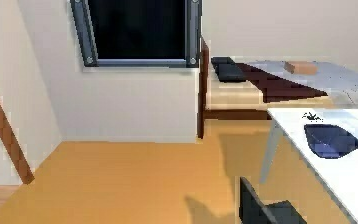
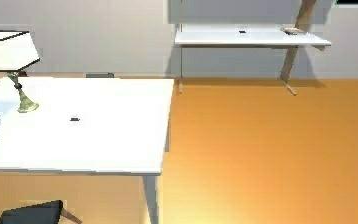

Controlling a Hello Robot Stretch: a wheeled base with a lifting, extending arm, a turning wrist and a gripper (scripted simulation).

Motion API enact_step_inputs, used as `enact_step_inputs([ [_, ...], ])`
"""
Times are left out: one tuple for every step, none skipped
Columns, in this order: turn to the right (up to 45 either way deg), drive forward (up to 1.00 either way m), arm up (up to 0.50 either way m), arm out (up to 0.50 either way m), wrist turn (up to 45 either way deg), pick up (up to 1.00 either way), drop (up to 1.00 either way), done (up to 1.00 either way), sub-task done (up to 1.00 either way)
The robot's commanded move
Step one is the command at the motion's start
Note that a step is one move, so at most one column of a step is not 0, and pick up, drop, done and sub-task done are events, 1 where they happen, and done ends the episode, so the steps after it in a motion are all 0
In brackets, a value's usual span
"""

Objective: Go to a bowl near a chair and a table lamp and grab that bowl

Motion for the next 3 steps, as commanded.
enact_step_inputs([
  [-45.0,0.0,0.0,0.0,0.0,0.0,0.0,0.0,0.0],
  [45.0,0.0,0.0,0.0,0.0,0.0,0.0,0.0,0.0],
  [36.0,0.0,0.0,0.0,0.0,0.0,0.0,0.0,0.0],
])
